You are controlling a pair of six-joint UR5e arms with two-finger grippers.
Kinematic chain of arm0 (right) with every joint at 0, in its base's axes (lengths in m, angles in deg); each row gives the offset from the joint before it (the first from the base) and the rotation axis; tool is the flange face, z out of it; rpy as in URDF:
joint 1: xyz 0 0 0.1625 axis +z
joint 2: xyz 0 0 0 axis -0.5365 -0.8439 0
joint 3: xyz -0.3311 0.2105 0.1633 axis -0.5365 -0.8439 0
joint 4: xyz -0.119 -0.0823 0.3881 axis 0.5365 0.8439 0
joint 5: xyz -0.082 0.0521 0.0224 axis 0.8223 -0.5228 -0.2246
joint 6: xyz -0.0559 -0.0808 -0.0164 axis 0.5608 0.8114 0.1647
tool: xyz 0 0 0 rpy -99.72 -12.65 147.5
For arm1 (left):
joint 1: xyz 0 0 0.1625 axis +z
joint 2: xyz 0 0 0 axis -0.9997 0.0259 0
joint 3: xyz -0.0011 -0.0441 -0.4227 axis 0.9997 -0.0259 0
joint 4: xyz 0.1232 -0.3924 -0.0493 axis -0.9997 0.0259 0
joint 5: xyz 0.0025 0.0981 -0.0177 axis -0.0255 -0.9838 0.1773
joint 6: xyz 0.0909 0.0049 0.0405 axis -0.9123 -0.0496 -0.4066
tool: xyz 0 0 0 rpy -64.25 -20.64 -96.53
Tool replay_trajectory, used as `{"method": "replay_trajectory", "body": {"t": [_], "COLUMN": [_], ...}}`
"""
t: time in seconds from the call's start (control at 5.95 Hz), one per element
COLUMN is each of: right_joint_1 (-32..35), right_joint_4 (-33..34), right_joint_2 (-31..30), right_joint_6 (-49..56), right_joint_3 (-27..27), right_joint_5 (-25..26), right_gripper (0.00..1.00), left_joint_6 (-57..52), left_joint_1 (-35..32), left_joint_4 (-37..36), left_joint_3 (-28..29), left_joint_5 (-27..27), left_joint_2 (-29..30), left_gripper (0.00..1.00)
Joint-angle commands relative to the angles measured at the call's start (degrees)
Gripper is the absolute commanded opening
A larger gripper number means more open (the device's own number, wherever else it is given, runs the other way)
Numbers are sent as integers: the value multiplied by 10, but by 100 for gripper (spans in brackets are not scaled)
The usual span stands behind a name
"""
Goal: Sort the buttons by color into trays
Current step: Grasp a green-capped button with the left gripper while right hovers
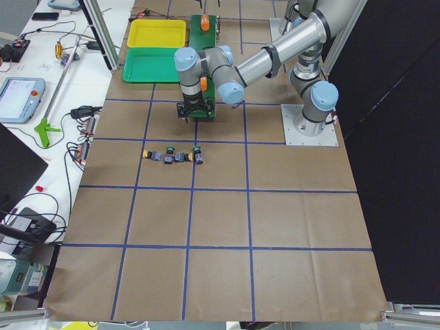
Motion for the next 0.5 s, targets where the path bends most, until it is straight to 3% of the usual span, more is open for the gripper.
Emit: {"method": "replay_trajectory", "body": {"t": [0.0, 0.34], "right_joint_1": [0, 0], "right_joint_4": [0, 0], "right_joint_2": [0, 0], "right_joint_6": [1, -1], "right_joint_3": [0, 0], "right_joint_5": [1, 3], "right_gripper": [100, 100], "left_joint_6": [-12, -48], "left_joint_1": [35, 61], "left_joint_4": [-56, -99], "left_joint_3": [-12, -27], "left_joint_5": [-1, 2], "left_joint_2": [22, 55], "left_gripper": [98, 98]}}
